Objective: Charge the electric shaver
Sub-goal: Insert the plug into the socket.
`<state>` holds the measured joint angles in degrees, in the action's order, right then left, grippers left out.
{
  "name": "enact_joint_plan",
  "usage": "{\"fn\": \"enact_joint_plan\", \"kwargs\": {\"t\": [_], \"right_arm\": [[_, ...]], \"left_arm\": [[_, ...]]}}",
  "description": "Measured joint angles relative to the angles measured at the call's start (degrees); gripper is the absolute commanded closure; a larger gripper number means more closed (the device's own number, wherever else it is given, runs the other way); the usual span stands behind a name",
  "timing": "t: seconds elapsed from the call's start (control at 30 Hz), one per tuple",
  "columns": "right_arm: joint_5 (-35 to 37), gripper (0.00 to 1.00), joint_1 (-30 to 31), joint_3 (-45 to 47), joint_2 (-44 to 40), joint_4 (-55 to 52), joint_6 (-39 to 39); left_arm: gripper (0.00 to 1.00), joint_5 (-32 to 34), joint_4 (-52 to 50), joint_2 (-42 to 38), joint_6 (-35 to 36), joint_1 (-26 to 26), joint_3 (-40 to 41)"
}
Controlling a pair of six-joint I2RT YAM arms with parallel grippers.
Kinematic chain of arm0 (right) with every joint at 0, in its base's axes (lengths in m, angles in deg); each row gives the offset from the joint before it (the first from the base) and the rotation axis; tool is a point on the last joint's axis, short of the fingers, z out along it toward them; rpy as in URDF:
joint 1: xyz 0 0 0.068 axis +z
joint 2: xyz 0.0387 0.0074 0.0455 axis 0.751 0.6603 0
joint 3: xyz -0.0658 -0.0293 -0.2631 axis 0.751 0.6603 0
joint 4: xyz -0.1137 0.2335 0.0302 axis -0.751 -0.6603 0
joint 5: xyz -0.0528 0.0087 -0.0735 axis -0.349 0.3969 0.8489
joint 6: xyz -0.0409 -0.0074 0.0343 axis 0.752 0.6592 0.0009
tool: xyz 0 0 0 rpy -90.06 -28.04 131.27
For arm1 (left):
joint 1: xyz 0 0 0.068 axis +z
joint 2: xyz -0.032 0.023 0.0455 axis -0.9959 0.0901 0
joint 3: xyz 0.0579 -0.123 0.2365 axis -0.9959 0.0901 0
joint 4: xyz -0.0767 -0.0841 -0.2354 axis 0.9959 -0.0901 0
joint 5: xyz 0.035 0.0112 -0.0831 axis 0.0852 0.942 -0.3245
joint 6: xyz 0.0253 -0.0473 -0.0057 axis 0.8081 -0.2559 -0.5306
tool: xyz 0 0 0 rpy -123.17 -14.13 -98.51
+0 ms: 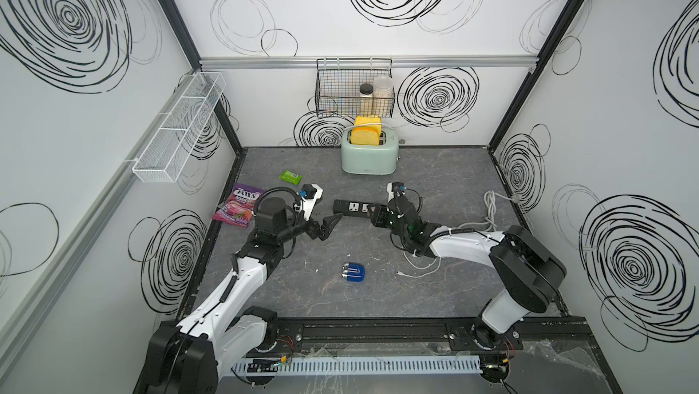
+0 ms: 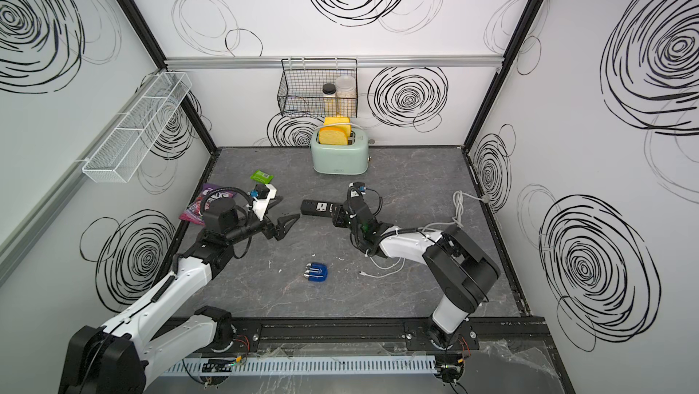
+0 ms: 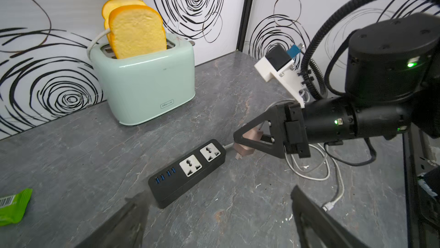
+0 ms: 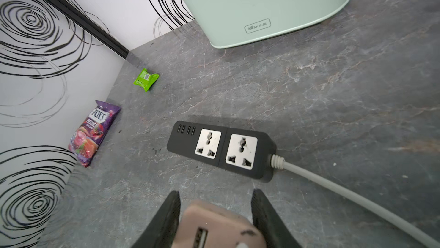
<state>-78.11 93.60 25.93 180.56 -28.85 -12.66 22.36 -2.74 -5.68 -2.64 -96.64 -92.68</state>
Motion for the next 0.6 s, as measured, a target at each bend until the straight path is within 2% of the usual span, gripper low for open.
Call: {"fn": "enact_joint_plan", "kwargs": {"t": [0.27, 0.6], "right_arm": [[2.6, 1.0, 0.0, -10.0, 8.5, -3.3, 4.8], [5.8, 1.0, 0.2, -12.8, 12.2, -7.9, 6.9]], "left_arm": [[0.03, 2.3, -3.2, -0.1, 3.0, -0.3, 1.5], [0.03, 5.0, -5.3, 1.8, 5.3, -1.5, 2.6]]}}
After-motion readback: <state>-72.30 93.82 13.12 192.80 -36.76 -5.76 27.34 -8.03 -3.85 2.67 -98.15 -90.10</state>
